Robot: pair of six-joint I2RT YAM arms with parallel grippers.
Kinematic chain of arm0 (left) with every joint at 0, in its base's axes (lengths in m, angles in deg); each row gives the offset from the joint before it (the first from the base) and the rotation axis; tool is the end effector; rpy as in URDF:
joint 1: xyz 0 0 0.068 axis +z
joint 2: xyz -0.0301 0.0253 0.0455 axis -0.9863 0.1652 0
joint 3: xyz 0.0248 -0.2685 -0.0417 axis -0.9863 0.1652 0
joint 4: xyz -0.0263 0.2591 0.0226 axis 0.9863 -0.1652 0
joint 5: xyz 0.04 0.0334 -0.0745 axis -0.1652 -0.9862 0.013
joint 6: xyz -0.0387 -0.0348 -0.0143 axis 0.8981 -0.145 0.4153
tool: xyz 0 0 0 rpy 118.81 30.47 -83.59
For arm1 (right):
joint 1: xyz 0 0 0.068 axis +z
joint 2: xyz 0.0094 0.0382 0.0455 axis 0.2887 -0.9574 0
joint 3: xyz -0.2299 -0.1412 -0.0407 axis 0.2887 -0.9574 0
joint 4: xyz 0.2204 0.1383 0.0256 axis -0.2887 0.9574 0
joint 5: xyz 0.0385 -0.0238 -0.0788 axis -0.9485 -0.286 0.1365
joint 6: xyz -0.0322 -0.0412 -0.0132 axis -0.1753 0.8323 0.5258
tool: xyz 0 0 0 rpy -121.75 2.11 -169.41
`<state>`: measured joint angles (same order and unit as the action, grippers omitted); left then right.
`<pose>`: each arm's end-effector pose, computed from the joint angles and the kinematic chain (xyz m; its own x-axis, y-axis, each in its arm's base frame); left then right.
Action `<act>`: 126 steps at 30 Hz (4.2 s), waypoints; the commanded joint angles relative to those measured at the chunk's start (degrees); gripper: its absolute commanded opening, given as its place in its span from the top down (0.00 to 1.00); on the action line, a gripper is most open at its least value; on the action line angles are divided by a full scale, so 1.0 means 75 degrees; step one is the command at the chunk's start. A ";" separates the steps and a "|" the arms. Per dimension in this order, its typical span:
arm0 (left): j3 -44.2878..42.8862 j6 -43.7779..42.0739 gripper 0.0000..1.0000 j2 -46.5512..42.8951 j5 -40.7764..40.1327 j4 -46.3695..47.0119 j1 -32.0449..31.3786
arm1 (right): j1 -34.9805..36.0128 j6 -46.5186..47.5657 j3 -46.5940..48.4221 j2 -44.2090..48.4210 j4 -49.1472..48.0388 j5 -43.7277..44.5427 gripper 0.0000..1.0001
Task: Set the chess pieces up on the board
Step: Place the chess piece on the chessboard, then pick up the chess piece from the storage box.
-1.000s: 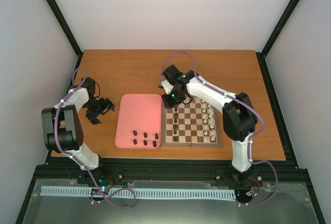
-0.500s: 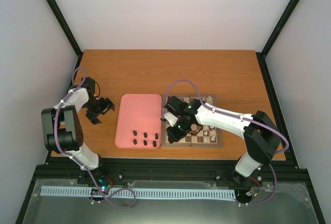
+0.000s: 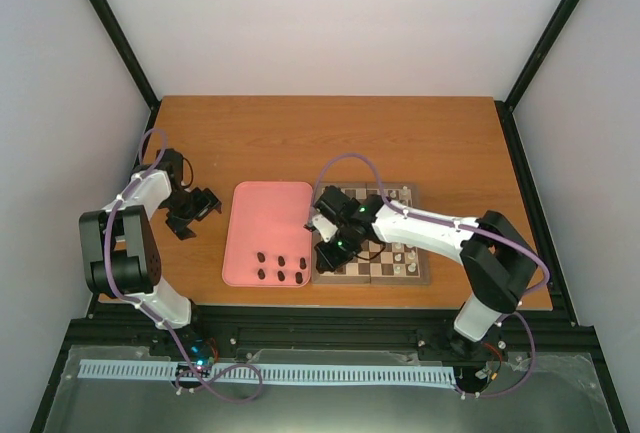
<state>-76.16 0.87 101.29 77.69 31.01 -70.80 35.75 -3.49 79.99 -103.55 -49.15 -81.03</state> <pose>0.2742 0.0390 0.1827 -0.7138 -0.6986 0.0499 -0.6897 0.6887 -0.2238 0.1802 0.2579 0.1982 -0.7697 -0.6075 -0.1962 -0.6227 0.6467 0.4404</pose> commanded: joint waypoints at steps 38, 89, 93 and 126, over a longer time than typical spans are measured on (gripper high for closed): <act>-0.0101 -0.0076 0.00 -0.0093 0.0045 -0.0005 0.0041 | 0.0040 -0.0342 0.0071 -0.0277 0.0138 0.0641 0.77; -0.0137 -0.0034 0.00 -0.0221 0.0215 -0.0015 0.0040 | 0.1277 0.1592 0.6899 -0.4748 0.2694 0.1529 0.32; -0.0131 -0.0032 0.00 -0.0200 0.0235 -0.0003 0.0043 | 0.1303 0.1660 0.6988 -0.4961 0.2693 0.1498 0.37; -0.0133 -0.0056 0.00 -0.0144 0.0227 0.0004 0.0043 | 0.1293 0.1874 0.7792 -0.5744 0.2787 0.1323 0.97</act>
<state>-76.16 0.87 101.07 78.85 31.08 -70.80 45.24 10.19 137.24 -146.08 -28.60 -71.70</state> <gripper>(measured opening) 0.998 0.066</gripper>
